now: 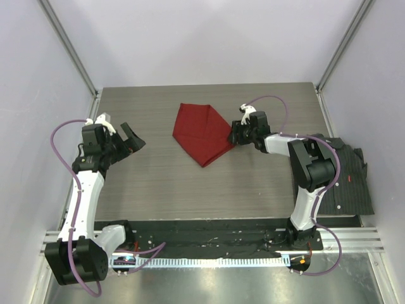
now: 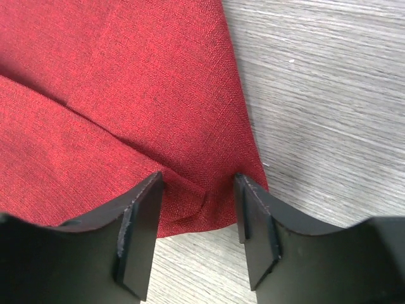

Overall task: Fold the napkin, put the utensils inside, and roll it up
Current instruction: Fold the napkin

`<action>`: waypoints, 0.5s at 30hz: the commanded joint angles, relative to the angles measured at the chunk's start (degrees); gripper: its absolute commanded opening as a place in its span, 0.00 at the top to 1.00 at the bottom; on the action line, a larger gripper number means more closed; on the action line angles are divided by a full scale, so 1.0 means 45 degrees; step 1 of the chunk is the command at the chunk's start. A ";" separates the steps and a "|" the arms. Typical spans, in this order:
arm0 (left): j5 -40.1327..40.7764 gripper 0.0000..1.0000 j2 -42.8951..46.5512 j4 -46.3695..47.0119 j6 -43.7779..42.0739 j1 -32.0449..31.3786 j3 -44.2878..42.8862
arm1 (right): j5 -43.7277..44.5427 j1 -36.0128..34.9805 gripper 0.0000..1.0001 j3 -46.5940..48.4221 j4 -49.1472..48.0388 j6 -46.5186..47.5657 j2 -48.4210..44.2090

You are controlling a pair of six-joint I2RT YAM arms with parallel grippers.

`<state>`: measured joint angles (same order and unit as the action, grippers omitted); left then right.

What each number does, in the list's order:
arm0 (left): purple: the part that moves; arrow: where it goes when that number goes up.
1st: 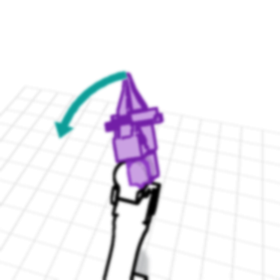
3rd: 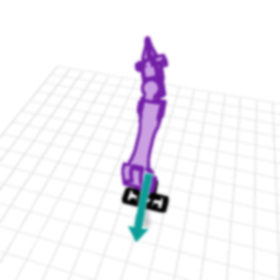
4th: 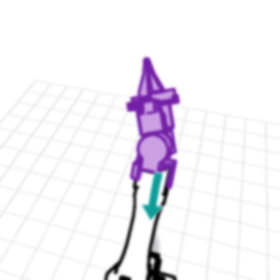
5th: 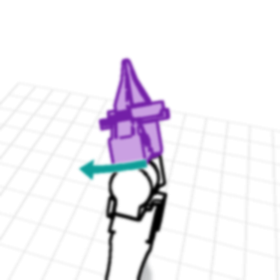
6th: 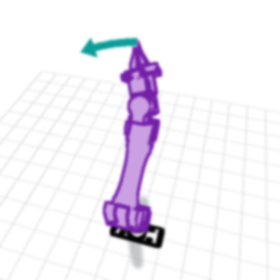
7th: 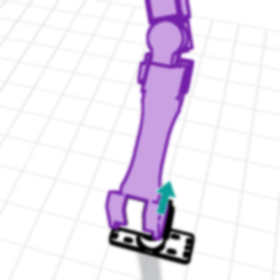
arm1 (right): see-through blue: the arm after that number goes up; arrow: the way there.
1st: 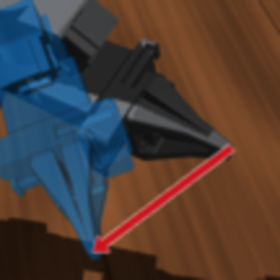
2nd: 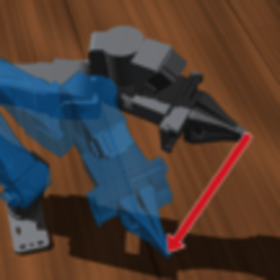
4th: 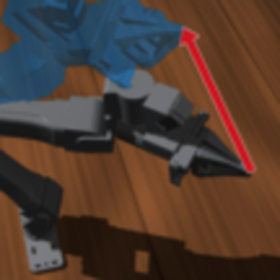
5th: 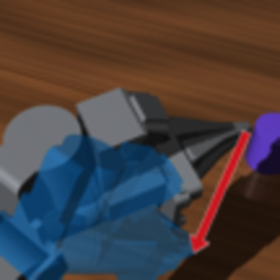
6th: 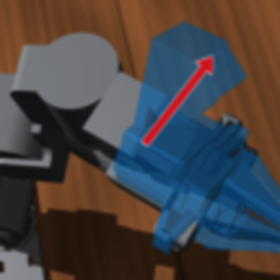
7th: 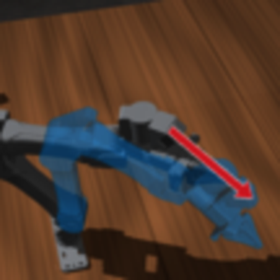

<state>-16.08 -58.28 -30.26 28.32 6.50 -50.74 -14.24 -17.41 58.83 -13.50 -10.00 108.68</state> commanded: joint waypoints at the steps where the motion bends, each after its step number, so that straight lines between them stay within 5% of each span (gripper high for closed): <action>1: -0.0294 0.00 0.0002 0.0455 0.0133 0.0078 0.0045 | -0.0293 -0.0038 0.47 0.0385 -0.0048 -0.0161 -0.0225; 15: -0.0392 0.00 -0.0037 0.0514 0.0192 0.0078 0.0084 | -0.0215 -0.0037 0.78 0.0170 0.0655 -0.0355 -0.0753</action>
<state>-16.56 -58.39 -30.24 28.56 6.50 -50.61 -14.72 -17.41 58.85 -11.92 -10.70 108.64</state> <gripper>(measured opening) 0.996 0.254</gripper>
